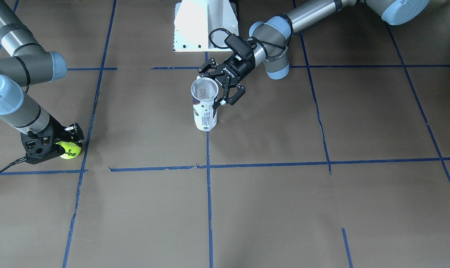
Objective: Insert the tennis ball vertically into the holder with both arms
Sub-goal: 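Grasp the nearer yellow tennis ball with the right gripper and lift it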
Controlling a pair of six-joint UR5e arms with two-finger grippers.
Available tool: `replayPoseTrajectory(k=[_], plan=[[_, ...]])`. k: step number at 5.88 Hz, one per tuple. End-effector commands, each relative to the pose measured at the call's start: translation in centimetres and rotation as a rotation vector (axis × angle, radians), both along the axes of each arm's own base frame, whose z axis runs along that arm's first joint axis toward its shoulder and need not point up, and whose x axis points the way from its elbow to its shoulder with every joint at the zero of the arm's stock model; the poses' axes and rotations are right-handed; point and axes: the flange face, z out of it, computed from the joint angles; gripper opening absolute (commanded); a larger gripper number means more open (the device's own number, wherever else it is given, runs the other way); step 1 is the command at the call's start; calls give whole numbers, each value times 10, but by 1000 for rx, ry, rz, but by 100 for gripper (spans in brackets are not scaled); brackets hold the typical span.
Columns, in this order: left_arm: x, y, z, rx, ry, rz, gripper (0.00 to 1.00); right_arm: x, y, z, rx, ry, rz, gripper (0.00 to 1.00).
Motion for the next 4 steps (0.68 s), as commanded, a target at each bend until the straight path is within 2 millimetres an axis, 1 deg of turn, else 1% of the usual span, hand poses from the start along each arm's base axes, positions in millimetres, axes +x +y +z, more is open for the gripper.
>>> replayPoseTrajectory(k=[1,2,3,4], plan=[[1,1,-1,0,1,2,92,13,14,-85,107,-103,29,0],[2,3,-1,0,-1,5,92,19,22,-164,94,-215,120,0],[3,4,0,-1,-2,8,89,14,26,-219,44,-305,198,0],[3,4,-1,1,-2,8,89,-2,36,-269,-18,-384,243,0]])
